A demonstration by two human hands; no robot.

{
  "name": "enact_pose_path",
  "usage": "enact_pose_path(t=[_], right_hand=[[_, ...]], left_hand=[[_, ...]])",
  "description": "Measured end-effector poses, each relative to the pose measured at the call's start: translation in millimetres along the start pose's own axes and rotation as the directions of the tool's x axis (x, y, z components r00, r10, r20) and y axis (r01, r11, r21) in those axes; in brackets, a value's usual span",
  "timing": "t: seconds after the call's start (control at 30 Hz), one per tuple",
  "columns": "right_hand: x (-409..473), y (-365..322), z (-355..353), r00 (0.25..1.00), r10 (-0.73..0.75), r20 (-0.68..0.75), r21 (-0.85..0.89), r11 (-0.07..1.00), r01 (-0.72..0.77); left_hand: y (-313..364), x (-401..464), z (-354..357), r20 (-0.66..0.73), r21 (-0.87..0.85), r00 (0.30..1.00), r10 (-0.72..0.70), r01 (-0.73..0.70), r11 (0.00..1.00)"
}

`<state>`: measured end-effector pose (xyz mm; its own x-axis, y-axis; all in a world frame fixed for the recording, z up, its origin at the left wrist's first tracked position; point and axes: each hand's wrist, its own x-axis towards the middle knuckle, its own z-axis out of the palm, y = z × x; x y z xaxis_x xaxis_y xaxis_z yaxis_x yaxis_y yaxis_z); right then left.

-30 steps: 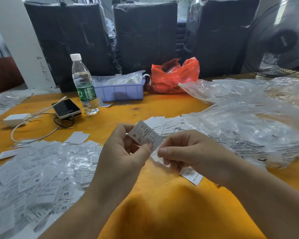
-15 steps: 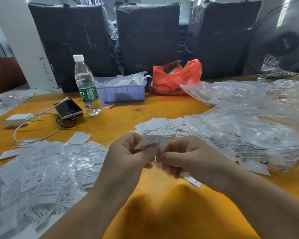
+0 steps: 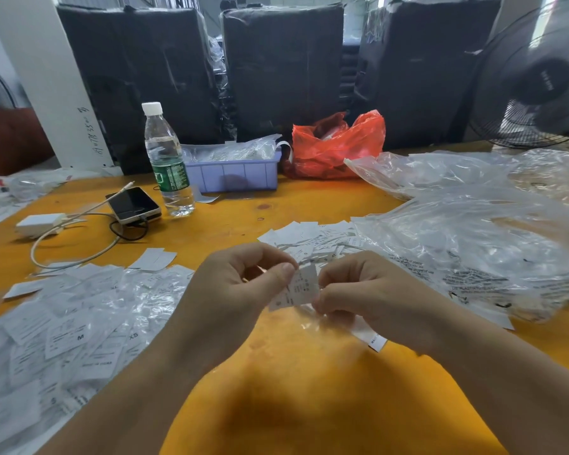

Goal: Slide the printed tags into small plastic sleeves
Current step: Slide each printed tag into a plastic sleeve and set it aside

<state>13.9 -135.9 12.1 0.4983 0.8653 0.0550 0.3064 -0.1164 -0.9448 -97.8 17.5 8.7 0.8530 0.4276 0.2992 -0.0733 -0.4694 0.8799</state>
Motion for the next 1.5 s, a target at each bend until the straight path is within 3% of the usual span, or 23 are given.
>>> enact_pose_path(t=[0.07,0.33,0.63,0.87,1.27,1.5], right_hand=[[-1.0,-1.1,-1.8,1.0,-0.008,0.023,-0.011,1.0,0.008],[-3.0,-2.9,-9.0,0.975,-0.043,0.219,0.008,0.999,0.042],[1.3,5.1,-14.3,0.982,-0.058,0.182,0.185,0.982,0.024],[1.3,7.3,-9.9,0.976,-0.067,0.209,0.273,0.962,0.008],[1.6,8.5,-9.0,0.984,-0.04,0.176,0.233,0.972,-0.002],[0.2,7.0,-5.7,0.983,-0.029,0.179,0.247,0.969,-0.016]], left_hand=[[0.9,0.0,-5.1,0.083,0.106,0.996,0.019,-0.027,0.994],[2.2,-1.2,-10.0,0.342,0.137,0.935,-0.095,0.05,0.989],[-2.6,3.9,-7.6,0.04,-0.189,0.994,-0.105,0.111,0.976],[5.5,-1.0,-6.5,0.006,-0.286,1.0,-0.016,0.017,0.958],[8.9,-7.0,4.8,0.059,-0.357,0.998,-0.006,0.027,0.934],[7.4,-7.2,3.2,0.078,-0.31,0.997,0.01,0.015,0.951]])
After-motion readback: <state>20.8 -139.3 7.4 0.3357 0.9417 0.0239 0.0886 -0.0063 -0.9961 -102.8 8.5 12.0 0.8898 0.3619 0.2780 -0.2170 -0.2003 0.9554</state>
